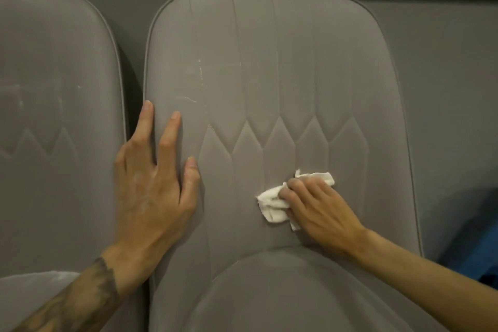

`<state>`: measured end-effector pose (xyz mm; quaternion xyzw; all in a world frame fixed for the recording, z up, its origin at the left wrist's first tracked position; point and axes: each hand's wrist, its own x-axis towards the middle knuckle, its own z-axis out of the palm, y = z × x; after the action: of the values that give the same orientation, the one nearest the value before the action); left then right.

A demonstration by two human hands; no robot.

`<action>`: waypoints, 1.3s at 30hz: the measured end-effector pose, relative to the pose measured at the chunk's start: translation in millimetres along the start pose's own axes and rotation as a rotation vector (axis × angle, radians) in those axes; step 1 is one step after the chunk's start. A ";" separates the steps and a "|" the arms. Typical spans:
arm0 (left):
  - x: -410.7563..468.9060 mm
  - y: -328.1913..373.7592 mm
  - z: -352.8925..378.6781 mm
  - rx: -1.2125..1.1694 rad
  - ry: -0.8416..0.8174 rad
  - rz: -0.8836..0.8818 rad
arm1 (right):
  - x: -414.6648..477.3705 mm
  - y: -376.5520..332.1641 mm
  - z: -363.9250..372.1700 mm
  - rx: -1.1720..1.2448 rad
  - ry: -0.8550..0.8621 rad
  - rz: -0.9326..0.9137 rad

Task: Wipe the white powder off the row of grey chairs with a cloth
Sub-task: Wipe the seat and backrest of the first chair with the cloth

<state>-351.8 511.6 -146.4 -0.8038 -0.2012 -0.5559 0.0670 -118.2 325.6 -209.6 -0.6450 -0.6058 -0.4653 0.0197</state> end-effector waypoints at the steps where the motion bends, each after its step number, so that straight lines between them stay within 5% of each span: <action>1: 0.0 -0.1 -0.1 -0.002 -0.003 -0.001 | 1.6 4.4 -2.3 0.003 -0.001 -0.035; 4: -0.4 0.5 -1.1 -0.009 -0.014 -0.008 | 44.3 33.5 -16.5 0.019 0.140 0.065; 11: -0.6 0.7 -1.6 0.000 -0.026 -0.013 | 179.2 70.0 -48.2 0.135 0.497 0.670; 17: -1.0 1.4 -2.4 -0.006 -0.034 -0.013 | 146.6 36.4 -32.6 0.109 0.356 0.259; 23: -0.6 0.7 -2.7 -0.006 -0.031 -0.016 | 251.2 91.6 -73.3 0.100 0.553 0.668; 30: 0.5 1.4 -2.6 0.002 -0.040 -0.010 | 164.1 7.5 -35.6 0.183 0.333 0.118; 36: -0.2 0.2 -3.1 0.003 -0.046 -0.015 | 268.2 69.4 -72.8 0.150 0.555 0.583; 39: -0.1 0.4 -2.5 0.003 -0.034 -0.013 | 232.8 25.1 -54.2 0.218 0.545 0.457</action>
<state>-353.9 510.4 -145.5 -0.8117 -0.2083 -0.5422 0.0610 -168.3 464.7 -20.1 -0.6102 -0.4646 -0.5362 0.3526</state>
